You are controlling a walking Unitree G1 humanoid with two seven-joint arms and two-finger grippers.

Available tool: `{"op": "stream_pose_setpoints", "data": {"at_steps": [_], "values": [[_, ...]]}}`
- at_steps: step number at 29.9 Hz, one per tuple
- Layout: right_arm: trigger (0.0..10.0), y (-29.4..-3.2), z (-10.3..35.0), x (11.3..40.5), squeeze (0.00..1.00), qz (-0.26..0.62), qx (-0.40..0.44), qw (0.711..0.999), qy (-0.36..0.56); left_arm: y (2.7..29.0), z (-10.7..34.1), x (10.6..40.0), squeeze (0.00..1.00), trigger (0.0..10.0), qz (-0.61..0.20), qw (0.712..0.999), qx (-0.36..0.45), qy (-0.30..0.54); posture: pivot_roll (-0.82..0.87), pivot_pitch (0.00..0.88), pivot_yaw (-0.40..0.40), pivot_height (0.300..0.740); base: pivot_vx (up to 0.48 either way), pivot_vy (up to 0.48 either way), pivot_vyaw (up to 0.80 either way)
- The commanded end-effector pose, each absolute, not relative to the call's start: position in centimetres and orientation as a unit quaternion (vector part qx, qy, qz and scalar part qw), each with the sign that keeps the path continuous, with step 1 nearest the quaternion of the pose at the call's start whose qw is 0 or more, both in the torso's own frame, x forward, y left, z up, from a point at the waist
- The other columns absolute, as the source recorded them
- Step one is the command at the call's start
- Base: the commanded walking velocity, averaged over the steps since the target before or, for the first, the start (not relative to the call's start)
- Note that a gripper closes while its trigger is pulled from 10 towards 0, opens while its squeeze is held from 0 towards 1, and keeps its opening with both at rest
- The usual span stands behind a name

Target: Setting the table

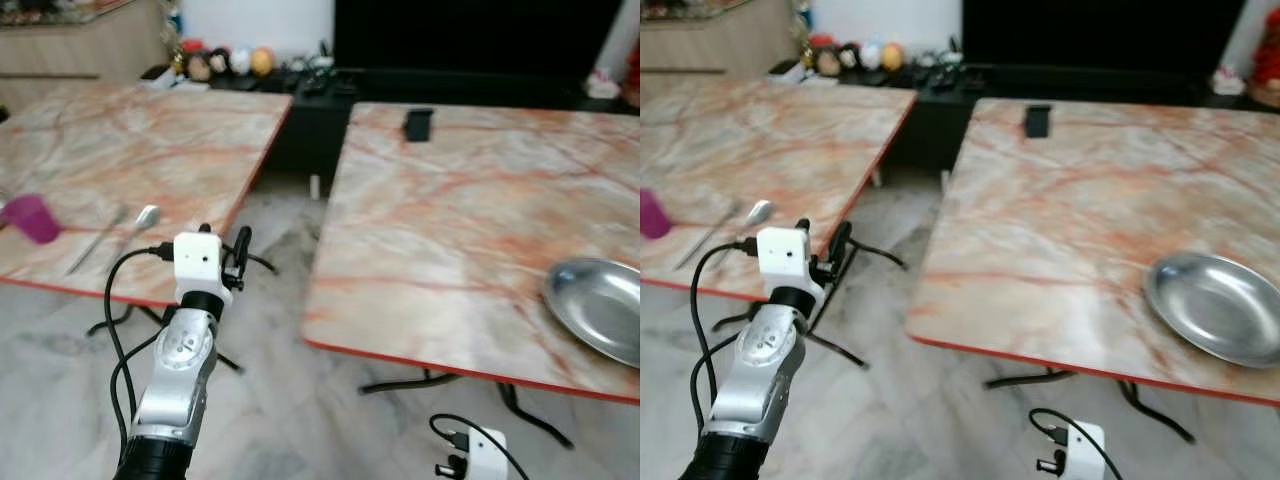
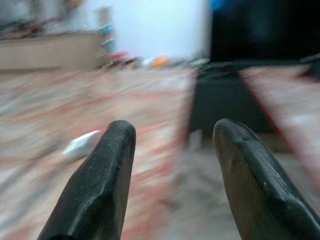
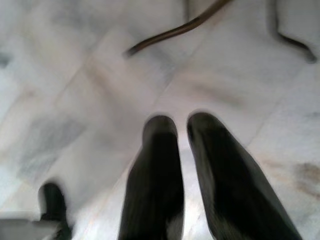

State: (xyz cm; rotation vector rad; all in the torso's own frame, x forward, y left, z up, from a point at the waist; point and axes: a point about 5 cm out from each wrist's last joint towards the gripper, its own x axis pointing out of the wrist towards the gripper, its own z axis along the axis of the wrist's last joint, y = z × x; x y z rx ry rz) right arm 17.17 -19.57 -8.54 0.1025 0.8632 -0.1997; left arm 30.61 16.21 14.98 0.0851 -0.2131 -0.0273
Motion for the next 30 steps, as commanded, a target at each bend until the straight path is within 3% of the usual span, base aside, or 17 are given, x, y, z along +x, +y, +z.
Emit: {"op": "stream_pose_setpoints", "data": {"at_steps": [1,30], "values": [[10.0,-19.1,-8.73,16.93,0.0,-0.092,0.054,0.9,0.424,16.29,15.26,30.71,0.0,10.0,-0.01,0.993,0.045,-0.111,0.05,0.0,-0.016,0.74,0.0,0.394,0.45],[10.0,-19.45,-8.98,16.36,0.0,-0.102,0.064,0.893,0.434,16.61,15.45,30.62,0.0,10.0,-0.006,0.992,0.044,-0.115,0.05,0.0,-0.018,0.74,0.0,0.389,0.0]]}}
